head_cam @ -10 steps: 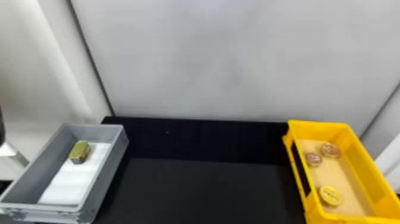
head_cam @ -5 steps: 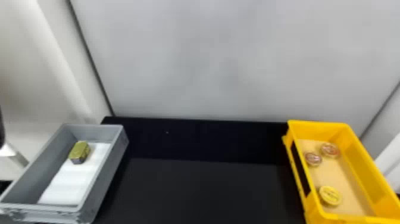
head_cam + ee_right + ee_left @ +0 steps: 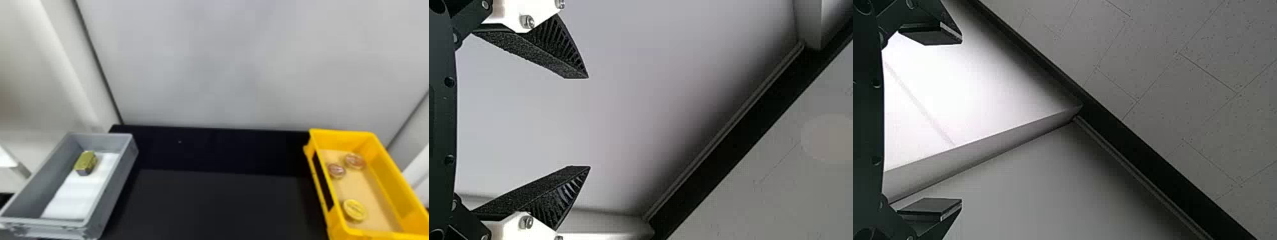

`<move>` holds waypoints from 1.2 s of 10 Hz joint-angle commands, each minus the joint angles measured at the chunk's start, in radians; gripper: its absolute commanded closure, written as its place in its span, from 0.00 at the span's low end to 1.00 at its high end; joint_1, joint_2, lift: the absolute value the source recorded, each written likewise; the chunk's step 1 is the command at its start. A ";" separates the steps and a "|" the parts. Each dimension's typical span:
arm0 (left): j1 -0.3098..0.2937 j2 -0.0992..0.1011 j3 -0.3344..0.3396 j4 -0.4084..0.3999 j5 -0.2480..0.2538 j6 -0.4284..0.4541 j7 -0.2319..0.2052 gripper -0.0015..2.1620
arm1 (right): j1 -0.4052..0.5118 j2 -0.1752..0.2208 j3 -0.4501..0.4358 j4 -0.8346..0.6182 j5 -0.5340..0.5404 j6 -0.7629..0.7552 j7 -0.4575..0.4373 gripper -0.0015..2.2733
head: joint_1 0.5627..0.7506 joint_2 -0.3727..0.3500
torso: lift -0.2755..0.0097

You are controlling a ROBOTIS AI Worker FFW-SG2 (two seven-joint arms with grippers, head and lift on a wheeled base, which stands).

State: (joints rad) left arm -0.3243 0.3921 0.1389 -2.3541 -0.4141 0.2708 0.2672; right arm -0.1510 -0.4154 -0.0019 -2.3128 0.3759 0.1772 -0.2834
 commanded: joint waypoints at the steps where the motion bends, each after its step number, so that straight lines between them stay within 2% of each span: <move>1: -0.002 0.005 0.002 0.002 0.000 -0.004 0.000 0.06 | 0.002 -0.006 -0.018 -0.016 0.025 0.005 0.018 0.07 | 0.53 0.59 | 0.93; 4: 0.004 0.001 0.001 0.009 0.000 -0.007 0.003 0.06 | -0.007 -0.008 -0.027 -0.019 0.017 0.012 0.024 0.07 | 0.53 0.59 | 0.93; 5: 0.013 -0.008 0.011 0.016 0.000 -0.019 0.009 0.06 | -0.018 -0.006 -0.026 -0.016 0.017 0.010 0.033 0.07 | 0.53 0.59 | 0.93; 7: 0.021 -0.008 0.025 0.016 0.000 -0.033 0.009 0.06 | -0.019 -0.008 -0.036 -0.023 0.015 0.028 0.029 0.07 | 0.53 0.59 | 0.93; 10: 0.031 -0.027 0.025 0.030 0.000 -0.061 0.015 0.06 | -0.056 -0.013 -0.040 -0.025 0.008 0.027 0.053 0.07 | 0.53 0.59 | 0.93; 12: 0.031 -0.028 0.022 0.032 0.000 -0.061 0.015 0.06 | -0.061 -0.013 -0.038 -0.025 0.008 0.025 0.052 0.07 | 0.53 0.59 | 0.93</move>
State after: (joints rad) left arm -0.2933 0.3658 0.1636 -2.3246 -0.4142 0.2123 0.2823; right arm -0.2077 -0.4280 -0.0400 -2.3375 0.3839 0.2036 -0.2308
